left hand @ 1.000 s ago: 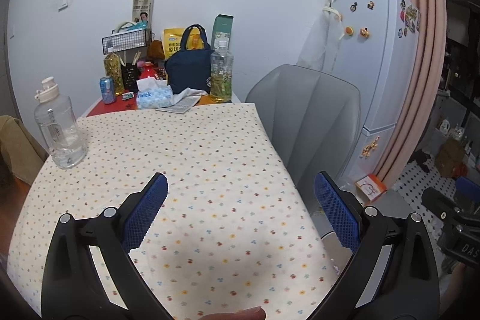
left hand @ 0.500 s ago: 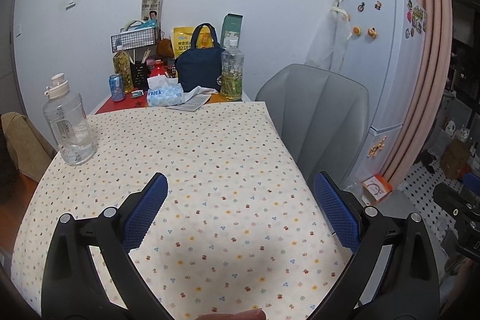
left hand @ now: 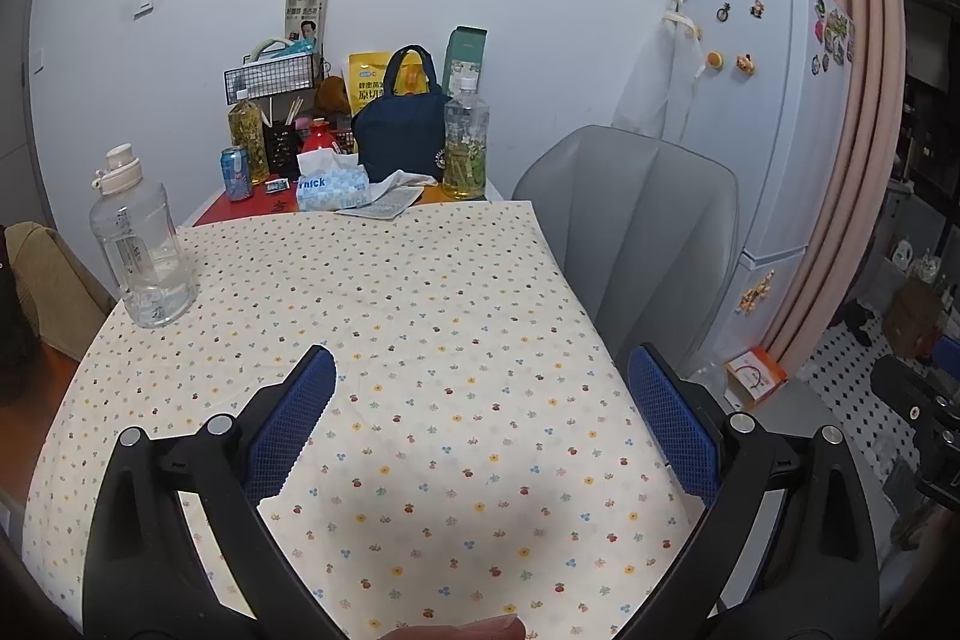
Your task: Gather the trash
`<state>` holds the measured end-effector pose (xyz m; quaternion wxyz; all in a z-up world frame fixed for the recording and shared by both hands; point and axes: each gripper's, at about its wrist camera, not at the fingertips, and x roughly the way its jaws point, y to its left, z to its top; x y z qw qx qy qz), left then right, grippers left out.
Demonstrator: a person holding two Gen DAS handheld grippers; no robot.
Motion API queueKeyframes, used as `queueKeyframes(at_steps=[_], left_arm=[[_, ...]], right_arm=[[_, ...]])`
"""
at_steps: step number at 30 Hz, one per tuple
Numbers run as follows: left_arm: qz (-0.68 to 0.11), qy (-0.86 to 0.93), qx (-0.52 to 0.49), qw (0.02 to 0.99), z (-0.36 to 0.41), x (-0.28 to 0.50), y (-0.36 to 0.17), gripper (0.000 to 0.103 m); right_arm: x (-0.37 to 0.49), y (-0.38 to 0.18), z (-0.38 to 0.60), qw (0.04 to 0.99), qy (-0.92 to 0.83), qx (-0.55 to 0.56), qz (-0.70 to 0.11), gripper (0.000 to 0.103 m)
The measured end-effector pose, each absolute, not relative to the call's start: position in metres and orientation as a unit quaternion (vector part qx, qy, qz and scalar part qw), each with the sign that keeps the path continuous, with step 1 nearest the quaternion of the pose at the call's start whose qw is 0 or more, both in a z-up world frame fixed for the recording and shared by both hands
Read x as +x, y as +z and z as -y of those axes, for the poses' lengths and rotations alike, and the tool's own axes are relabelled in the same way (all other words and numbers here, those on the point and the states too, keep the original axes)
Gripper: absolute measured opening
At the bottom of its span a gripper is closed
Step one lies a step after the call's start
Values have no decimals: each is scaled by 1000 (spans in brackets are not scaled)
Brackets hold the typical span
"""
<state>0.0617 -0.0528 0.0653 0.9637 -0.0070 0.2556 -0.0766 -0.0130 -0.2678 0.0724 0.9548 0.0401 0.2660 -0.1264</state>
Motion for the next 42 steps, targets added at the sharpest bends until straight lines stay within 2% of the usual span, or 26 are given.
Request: queueKeyframes(at_steps=[42], left_arm=[[-263,-75,-3,962,54,62,60,97]], right_arm=[[-12,70,266,955,-128,31,-265,95]])
